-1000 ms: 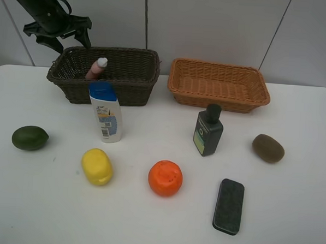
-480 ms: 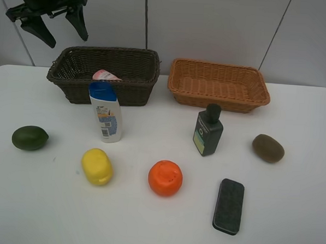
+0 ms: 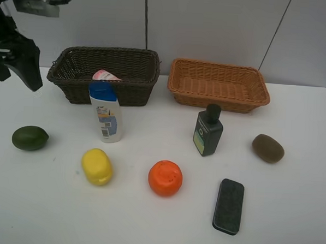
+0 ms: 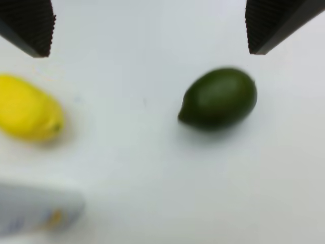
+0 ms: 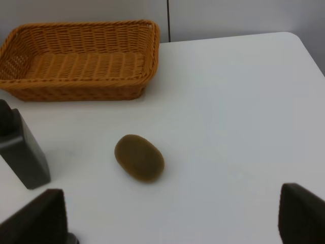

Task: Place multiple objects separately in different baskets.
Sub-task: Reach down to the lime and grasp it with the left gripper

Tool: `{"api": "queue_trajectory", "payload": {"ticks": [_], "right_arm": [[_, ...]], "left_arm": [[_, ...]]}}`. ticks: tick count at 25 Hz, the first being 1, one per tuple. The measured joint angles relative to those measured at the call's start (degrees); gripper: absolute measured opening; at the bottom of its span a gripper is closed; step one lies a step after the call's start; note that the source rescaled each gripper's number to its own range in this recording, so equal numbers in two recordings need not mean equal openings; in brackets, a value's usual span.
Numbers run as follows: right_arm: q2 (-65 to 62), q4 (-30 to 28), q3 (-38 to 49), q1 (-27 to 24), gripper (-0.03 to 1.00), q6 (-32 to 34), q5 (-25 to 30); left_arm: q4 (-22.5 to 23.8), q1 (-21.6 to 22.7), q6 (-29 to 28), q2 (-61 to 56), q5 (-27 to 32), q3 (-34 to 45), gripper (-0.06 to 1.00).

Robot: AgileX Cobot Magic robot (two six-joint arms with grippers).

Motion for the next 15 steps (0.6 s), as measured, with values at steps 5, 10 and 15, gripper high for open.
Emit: {"api": "queue_trajectory", "payload": {"ticks": [5,10,15], "right_arm": [[0.0,0.0,0.0,0.0,0.97,0.0,0.0],[0.0,0.0,0.0,0.0,0.97,0.0,0.0],[0.0,0.0,0.0,0.0,0.97,0.0,0.0]], "left_arm": [[6.7,0.0,6.2,-1.7,-0.3,10.6,0.98],[10.3,0.0,14.1,-1.7,-11.6,18.3,0.98],[10.3,0.0,16.6,-0.1,-22.4,20.2,0.98]]}}
